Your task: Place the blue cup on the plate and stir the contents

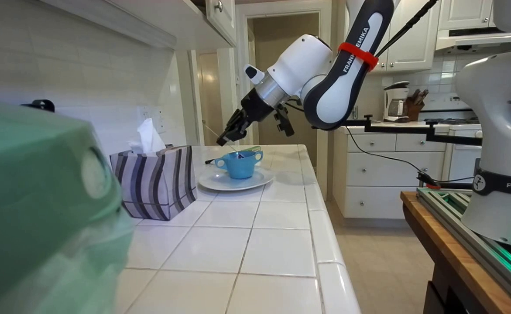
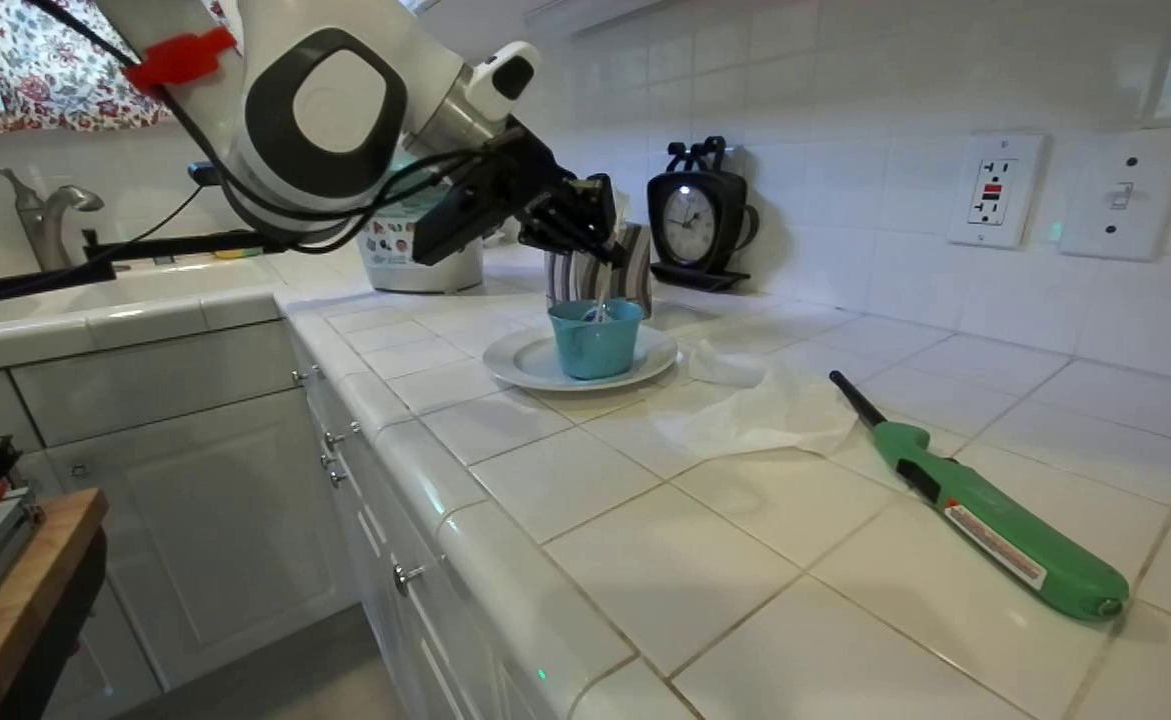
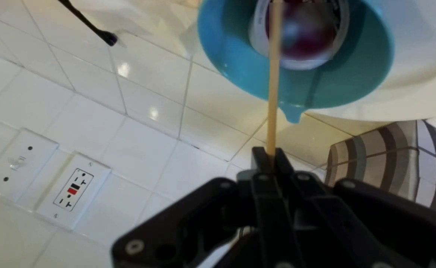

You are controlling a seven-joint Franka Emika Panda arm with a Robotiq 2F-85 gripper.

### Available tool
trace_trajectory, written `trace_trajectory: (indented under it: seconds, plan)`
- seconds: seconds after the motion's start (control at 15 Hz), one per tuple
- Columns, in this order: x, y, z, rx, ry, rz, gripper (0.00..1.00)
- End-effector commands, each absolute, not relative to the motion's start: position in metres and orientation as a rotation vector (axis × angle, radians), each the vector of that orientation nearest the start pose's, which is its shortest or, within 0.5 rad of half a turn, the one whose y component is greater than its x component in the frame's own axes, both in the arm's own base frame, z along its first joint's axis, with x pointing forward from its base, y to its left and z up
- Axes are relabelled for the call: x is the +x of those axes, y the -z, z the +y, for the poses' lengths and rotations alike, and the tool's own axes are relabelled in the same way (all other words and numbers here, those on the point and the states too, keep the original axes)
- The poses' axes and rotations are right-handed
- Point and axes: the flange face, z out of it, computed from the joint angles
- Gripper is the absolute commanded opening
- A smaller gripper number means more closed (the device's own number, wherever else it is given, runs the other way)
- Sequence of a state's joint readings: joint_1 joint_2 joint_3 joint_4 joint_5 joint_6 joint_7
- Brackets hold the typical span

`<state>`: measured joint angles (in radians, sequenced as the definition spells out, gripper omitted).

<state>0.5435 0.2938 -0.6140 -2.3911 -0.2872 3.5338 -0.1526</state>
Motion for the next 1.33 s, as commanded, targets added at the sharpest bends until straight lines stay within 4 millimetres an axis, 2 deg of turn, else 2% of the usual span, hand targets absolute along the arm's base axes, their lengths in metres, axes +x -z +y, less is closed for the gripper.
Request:
trace_trajectory:
  seconds: [0.0, 0.27, 0.53, 0.8, 1.27]
  plan:
    - [0.564, -0.32, 0.009, -2.899, 1.54, -0.834, 0.01]
    - [0.579, -0.324, 0.025, -2.845, 1.576, -0.902, 0.01]
    - [0.585, -0.327, 0.043, -2.793, 1.604, -0.955, 0.01]
    - [0.576, -0.326, 0.059, -2.766, 1.595, -0.962, 0.01]
    - [0.555, -0.318, 0.062, -2.792, 1.56, -0.912, 0.01]
